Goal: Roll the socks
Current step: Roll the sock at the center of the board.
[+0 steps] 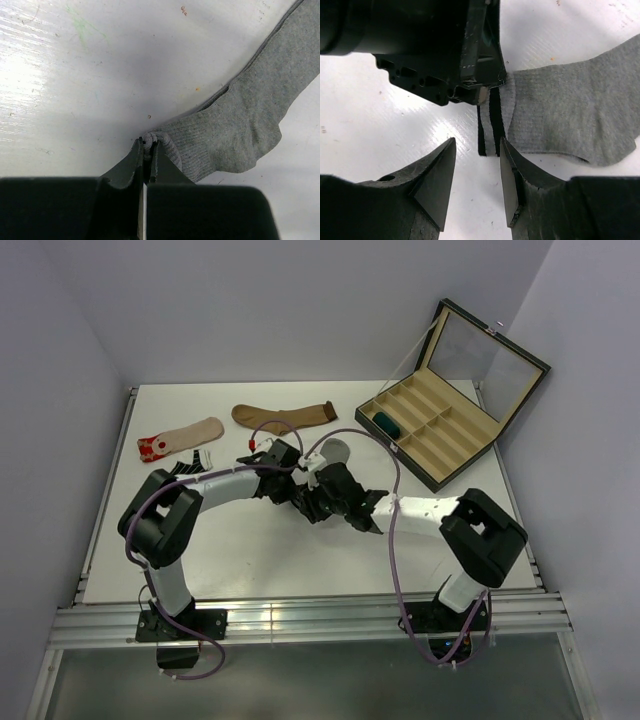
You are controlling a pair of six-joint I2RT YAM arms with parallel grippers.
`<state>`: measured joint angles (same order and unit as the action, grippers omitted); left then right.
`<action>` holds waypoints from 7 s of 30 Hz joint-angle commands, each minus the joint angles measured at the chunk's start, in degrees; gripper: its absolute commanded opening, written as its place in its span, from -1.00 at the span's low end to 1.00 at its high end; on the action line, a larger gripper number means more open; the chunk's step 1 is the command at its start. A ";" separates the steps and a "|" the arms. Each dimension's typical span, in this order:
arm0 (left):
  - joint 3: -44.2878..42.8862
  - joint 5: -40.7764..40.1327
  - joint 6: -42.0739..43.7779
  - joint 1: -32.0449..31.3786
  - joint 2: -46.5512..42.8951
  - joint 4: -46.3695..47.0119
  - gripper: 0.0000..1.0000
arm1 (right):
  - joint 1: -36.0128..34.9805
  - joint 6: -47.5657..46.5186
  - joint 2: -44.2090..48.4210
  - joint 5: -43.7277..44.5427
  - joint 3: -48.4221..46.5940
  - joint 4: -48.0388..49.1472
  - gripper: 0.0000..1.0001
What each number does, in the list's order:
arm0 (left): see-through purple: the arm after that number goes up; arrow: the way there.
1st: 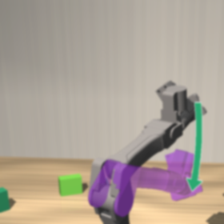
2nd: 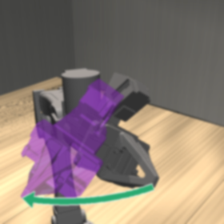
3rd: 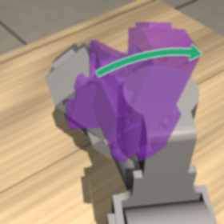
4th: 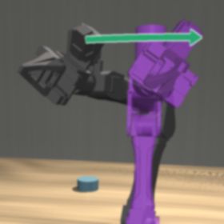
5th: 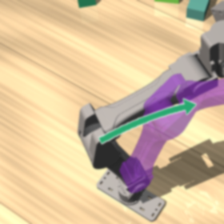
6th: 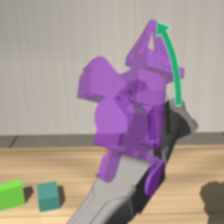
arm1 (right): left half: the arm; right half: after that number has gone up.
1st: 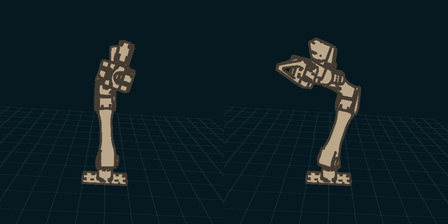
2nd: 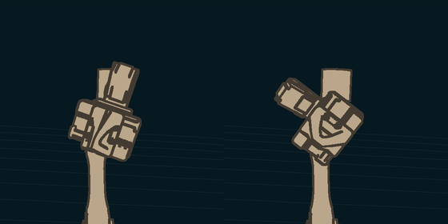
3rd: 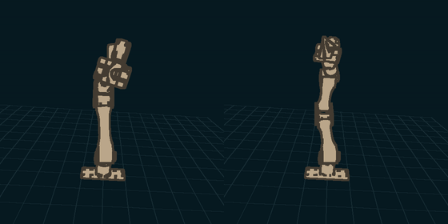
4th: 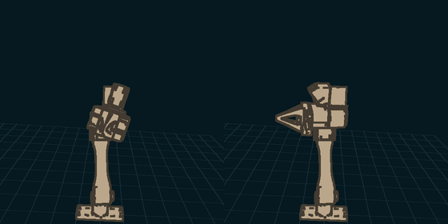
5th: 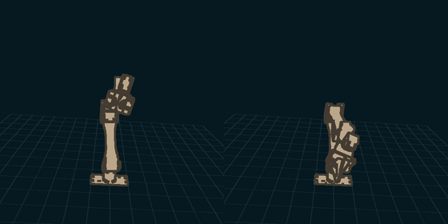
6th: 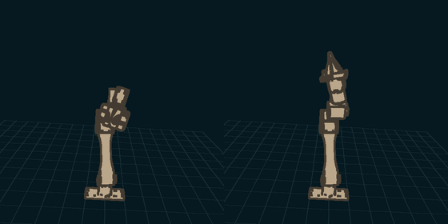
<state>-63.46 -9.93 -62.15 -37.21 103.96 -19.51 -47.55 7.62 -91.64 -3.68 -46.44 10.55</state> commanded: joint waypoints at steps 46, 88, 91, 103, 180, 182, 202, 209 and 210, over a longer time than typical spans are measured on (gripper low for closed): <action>13.89 4.13 -4.56 0.39 -12.21 17.31 0.33 | 25.40 26.84 -28.33 -54.33 -7.18 5.02 -1.00; 1.41 3.25 1.68 0.12 1.51 0.43 -0.42 | -1.14 -8.92 -6.44 6.58 -4.54 -2.20 -0.10; 1.41 3.87 1.68 0.12 1.68 0.79 -0.42 | -2.63 -10.07 -8.64 7.81 -4.98 -2.28 -0.10; 4.48 5.19 0.45 0.56 -2.96 4.03 0.09 | -1.42 -7.89 -9.35 1.34 -5.51 -5.43 -1.00; 9.67 5.45 -1.31 1.79 -1.92 5.36 -0.07 | 3.08 -9.28 -5.30 -2.30 -9.82 -11.96 -0.12; 9.76 5.89 -1.22 1.70 -1.83 5.62 -0.07 | 2.11 -9.90 -7.14 -0.90 -9.55 -11.08 -0.11; 10.02 5.28 -1.74 2.93 -8.49 6.68 0.25 | 0.17 -6.23 -14.80 -5.94 -15.34 -23.18 -1.00; 18.09 1.85 -5.60 3.20 -18.52 7.82 0.33 | 5.88 -1.03 -19.18 -26.86 -25.26 -35.14 -1.00; 18.89 1.59 -5.96 3.20 -19.32 7.64 0.33 | 6.32 -0.68 -20.06 -28.47 -26.41 -36.29 -1.00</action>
<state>-46.74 -6.13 -66.15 -33.85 89.17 -11.90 -43.03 3.60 -108.20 -19.88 -68.82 -16.34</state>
